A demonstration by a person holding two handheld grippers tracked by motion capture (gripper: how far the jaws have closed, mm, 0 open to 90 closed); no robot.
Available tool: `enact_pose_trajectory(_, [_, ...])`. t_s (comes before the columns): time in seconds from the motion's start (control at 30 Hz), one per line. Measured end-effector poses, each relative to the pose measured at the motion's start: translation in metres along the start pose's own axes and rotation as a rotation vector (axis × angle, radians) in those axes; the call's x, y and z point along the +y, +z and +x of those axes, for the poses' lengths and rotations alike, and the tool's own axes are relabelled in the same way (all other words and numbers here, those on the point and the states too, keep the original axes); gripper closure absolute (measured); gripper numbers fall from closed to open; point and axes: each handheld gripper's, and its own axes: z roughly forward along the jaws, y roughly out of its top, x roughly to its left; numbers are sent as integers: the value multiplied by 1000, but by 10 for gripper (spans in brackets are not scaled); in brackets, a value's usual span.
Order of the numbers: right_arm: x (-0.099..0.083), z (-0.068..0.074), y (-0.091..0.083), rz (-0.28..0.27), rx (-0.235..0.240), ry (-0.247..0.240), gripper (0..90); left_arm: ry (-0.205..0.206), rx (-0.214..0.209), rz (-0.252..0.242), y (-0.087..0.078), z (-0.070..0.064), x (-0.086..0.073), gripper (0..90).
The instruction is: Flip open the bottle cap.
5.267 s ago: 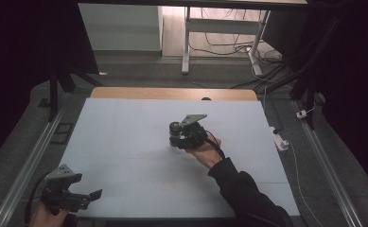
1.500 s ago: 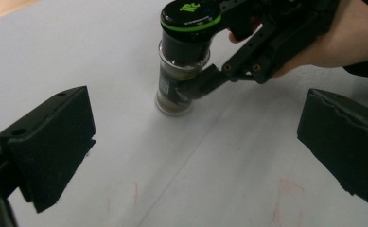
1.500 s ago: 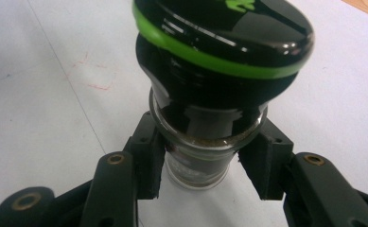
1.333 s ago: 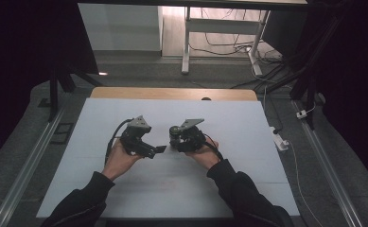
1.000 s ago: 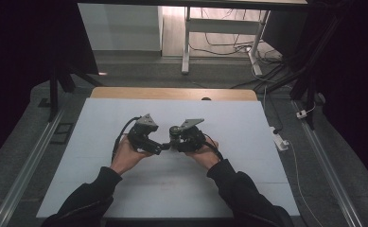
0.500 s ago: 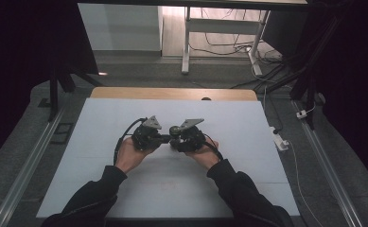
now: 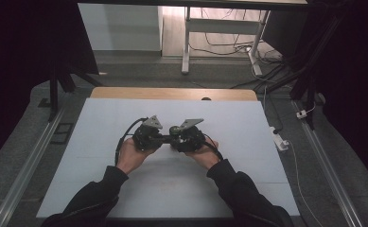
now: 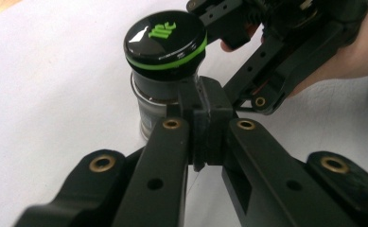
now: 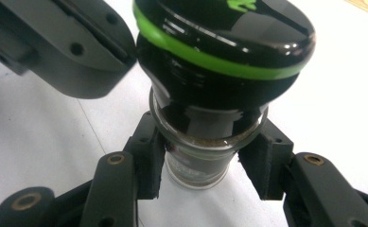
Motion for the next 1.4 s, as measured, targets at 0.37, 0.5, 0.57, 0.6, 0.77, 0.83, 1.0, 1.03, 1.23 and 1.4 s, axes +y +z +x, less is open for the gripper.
enact_pose_trajectory(0.37, [0, 0, 0, -4, -2, 1, 526, -40, 12, -31, -3, 5, 4, 887])
enact_pose_trajectory(0.5, [-1, 0, 0, -6, -2, 0, 526, -47, 11, -35, -4, 6, 5, 887])
enact_pose_trajectory(0.57, [-1, 0, 1, -6, -2, 1, 526, -44, 15, -36, -4, 7, 6, 887])
enact_pose_trajectory(0.6, [-1, 0, 1, -6, -2, 1, 526, -47, 13, -38, -4, 8, 7, 887])
enact_pose_trajectory(0.77, [-1, -1, 1, -6, 0, 9, 526, -55, 11, -47, -5, 12, 10, 888])
enact_pose_trajectory(0.83, [-1, -1, 1, -5, -1, 10, 526, -59, 15, -49, -5, 14, 11, 888])
enact_pose_trajectory(1.0, [-1, -1, 1, -5, -3, -2, 526, -63, 29, -54, -4, 18, 15, 888])
enact_pose_trajectory(1.03, [-1, 0, 1, -3, -5, -6, 527, -70, 31, -61, -4, 18, 16, 888])
enact_pose_trajectory(1.23, [-1, 0, 1, 3, -8, -18, 527, -81, 57, -60, -2, 24, 21, 887])
enact_pose_trajectory(1.4, [-1, 0, 1, 0, -5, -18, 527, -103, 65, -49, 1, 30, 18, 886])
